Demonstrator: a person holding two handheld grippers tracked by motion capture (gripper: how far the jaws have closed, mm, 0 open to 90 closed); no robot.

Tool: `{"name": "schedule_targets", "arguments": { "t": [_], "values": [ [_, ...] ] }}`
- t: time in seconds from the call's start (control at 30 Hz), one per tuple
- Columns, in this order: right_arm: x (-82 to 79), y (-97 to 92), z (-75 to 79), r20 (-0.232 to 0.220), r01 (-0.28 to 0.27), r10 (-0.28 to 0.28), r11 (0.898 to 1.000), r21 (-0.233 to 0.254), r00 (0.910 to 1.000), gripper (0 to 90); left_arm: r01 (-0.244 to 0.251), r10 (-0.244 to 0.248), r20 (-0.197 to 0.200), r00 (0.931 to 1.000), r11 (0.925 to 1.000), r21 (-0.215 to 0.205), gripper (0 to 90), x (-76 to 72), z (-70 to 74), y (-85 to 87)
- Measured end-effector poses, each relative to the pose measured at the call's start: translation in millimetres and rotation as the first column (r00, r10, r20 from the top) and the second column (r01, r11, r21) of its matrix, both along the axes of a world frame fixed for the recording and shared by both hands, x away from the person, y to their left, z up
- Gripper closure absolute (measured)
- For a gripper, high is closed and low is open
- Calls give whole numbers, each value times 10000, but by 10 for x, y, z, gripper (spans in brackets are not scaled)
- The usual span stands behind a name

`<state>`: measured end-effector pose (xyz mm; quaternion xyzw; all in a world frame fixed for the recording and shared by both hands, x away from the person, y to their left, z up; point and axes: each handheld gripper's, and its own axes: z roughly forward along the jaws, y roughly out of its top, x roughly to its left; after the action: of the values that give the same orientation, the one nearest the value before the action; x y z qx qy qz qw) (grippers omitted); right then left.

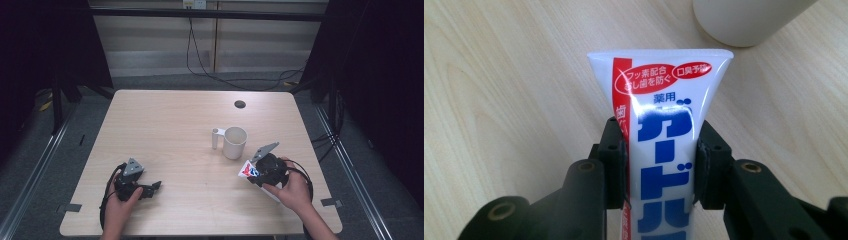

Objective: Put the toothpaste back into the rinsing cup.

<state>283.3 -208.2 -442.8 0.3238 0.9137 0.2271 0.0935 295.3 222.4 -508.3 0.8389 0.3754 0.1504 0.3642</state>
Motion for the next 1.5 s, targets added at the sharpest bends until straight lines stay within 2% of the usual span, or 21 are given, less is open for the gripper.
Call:
{"name": "schedule_targets", "arguments": {
  "t": [0.23, 0.4, 0.47, 0.5, 0.6, 0.63, 0.67, 0.7, 0.73, 0.77, 0.83, 0.93, 1.13, 1.27, 1.3, 1.5],
  "values": [
    [-45, -128, 84, 260, 184, -210, 9954, 940, 9994, 650, -6, 5, 45, 10000, 9999, 131, 157, -2, 2, -2],
    [-40, -203, 166, 535, 371, -450, 9893, 1410, 9976, 651, -6, 6, 47, 10000, 9999, 135, 157, -2, 2, -2],
    [-37, -217, 182, 563, 426, -512, 9885, 1451, 9971, 652, -4, 4, 49, 10000, 9999, 138, 157, -2, 2, -2],
    [-32, -241, 209, 659, 513, -630, 9847, 1667, 9958, 652, -4, 3, 48, 10000, 9999, 137, 157, -2, 2, -2],
    [-28, -262, 237, 747, 600, -748, 9813, 1830, 9944, 652, -4, 3, 49, 10000, 9999, 136, 157, -2, 2, -2],
    [-26, -278, 262, 776, 679, -858, 9754, 2095, 9933, 652, -3, 2, 46, 10000, 9999, 132, 157, -2, 2, -2],
    [-26, -278, 262, 776, 679, -858, 9754, 2095, 9933, 652, -3, 2, 46, 10000, 9999, 132, 157, -2, 2, -2],
    [-22, -290, 283, 858, 722, -947, 9691, 2358, 9918, 653, -5, 5, 47, 10000, 9999, 133, 157, -2, 2, -2],
    [-22, -290, 283, 858, 722, -947, 9691, 2358, 9918, 653, -1, 1, 45, 10000, 9999, 136, 157, -2, 3, -2],
    [-15, -296, 304, 934, 767, -1032, 9647, 2521, 9903, 652, -4, 3, 47, 10000, 9999, 132, 157, -2, 2, -2],
    [-11, -299, 316, 952, 771, -1044, 9637, 2555, 9900, 652, -2, 1, 50, 10000, 9999, 140, 157, -2, 2, -2],
    [12, -315, 355, 1084, 732, -1079, 9559, 2843, 9882, 652, -2, 1, 45, 10000, 9999, 137, 157, -2, 3, -2],
    [21, -325, 386, 1247, 851, -1277, 9497, 3013, 9839, 652, -3, 3, 46, 10000, 9999, 135, 157, -2, 3, -2],
    [23, -344, 405, 1389, 888, -1410, 9404, 3284, 9802, 652, -2, 1, 46, 10000, 9999, 135, 157, -2, 2, -2],
    [27, -353, 419, 1454, 878, -1458, 9342, 3459, 9786, 652, -5, 4, 47, 10000, 9999, 130, 157, -2, 2, -2],
    [50, -357, 473, 1582, 884, -1552, 9270, 3646, 9751, 652, -4, 3, 46, 10000, 9999, 135, 157, -2, 3, -2]
  ]
}}
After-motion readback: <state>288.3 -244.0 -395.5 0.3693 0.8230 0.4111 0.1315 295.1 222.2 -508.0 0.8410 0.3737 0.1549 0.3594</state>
